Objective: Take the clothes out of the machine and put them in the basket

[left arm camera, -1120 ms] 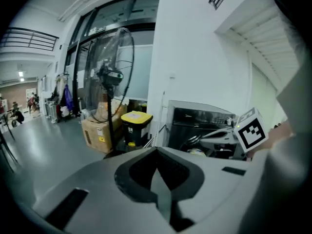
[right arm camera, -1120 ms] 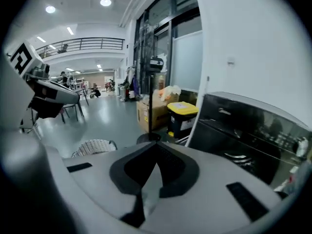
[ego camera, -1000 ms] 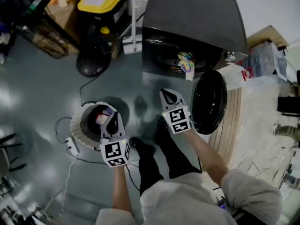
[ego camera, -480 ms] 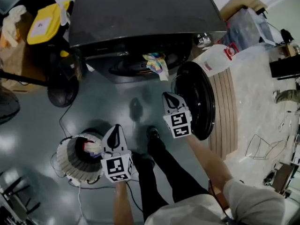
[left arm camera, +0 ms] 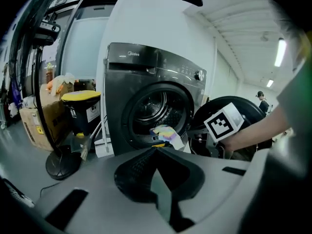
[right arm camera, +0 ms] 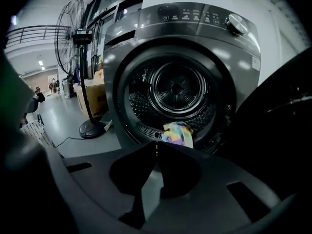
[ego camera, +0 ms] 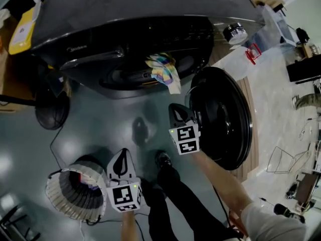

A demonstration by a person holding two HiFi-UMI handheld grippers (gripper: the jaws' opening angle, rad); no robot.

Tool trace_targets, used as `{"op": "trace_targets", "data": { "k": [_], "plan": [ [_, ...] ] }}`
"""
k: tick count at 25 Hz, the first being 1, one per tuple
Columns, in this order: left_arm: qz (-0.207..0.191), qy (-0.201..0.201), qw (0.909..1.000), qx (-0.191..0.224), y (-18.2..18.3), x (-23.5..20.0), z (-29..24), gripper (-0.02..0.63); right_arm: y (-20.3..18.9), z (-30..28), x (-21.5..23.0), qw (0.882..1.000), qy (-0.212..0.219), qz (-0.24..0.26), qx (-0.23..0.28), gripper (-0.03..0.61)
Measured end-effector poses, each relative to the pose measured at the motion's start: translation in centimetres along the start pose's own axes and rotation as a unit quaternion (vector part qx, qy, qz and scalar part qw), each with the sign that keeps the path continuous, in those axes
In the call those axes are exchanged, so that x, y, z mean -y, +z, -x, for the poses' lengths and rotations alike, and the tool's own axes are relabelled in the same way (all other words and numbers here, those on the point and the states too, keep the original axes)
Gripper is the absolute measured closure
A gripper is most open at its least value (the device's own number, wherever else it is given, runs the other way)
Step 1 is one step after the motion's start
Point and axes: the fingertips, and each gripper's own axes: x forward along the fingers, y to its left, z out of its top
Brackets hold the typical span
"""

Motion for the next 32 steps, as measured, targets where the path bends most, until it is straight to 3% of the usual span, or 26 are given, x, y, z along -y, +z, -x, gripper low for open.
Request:
{"op": "trace_targets", "data": {
  "k": [2,5,7,13,20,26,28,32],
  "plan": [
    [-0.001,-0.008,1.0000,0.000,-1.6,0.0,-1.4,0.595,-1.1,-1.8,-0.1,1.000,0.006,-0.003,0.000,0.543],
    [0.000,-0.016,0.9999,-0.002,-3.7,0.0,-3.4,0.595,-1.9,-5.4,-0.2,1.000,0.023,0.004,0.004,0.275],
    [0.002,-0.023,0.9997,-0.003,-4.5,0.3,-4.7,0.595,-2.1,-8.2,0.3,1.000,0.026,0.005,0.004,0.194],
    [0.024,-0.032,0.9992,-0.009,-6.7,0.1,-7.4,0.595,-2.2,-16.5,4.9,0.999,-0.038,-0.035,-0.009,0.110],
    [0.039,-0.029,0.9988,-0.008,-7.8,-1.2,-9.6,0.595,-4.6,-21.8,8.1,0.994,-0.075,-0.038,-0.063,0.109],
    [0.051,-0.022,0.9985,-0.002,-7.5,-2.3,-10.7,0.595,-4.9,-22.9,9.2,0.987,-0.115,0.034,-0.112,0.128],
    [0.046,-0.021,0.9987,0.002,-7.3,-2.4,-10.8,0.595,-5.1,-22.6,10.2,0.982,-0.133,0.041,-0.124,0.339],
    [0.044,-0.022,0.9988,-0.001,-7.1,-2.4,-10.9,0.595,-5.0,-22.3,10.5,0.982,-0.113,0.027,-0.151,0.406]
  ]
}}
